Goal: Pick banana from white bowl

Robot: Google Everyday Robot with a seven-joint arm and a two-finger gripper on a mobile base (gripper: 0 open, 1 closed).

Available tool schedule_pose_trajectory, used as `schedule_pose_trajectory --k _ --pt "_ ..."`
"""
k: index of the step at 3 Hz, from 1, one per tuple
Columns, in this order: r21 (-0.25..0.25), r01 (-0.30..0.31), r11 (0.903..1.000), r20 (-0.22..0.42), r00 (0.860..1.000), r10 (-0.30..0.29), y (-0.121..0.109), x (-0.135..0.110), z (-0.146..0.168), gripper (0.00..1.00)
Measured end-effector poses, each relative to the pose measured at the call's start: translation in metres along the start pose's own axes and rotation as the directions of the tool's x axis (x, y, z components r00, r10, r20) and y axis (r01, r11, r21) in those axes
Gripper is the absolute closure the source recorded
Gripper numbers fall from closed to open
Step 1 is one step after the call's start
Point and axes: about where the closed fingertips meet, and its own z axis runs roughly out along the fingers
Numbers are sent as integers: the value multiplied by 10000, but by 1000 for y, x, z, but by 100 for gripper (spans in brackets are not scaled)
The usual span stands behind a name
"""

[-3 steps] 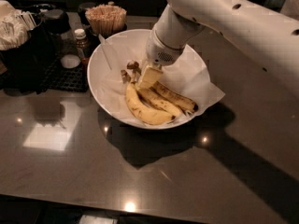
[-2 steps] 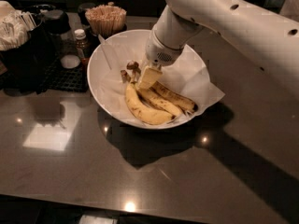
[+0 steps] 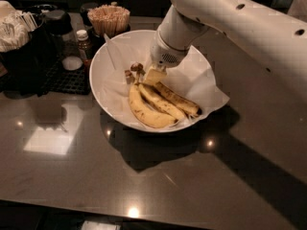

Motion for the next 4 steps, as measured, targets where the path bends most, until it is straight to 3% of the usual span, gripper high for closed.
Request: schedule_pose_trajectory --k 3,4 --pt "38 -347 9994 -22 9994 347 4 11 8 100" --pt "765 -442 9961 267 9987 423 12 11 -16 100"
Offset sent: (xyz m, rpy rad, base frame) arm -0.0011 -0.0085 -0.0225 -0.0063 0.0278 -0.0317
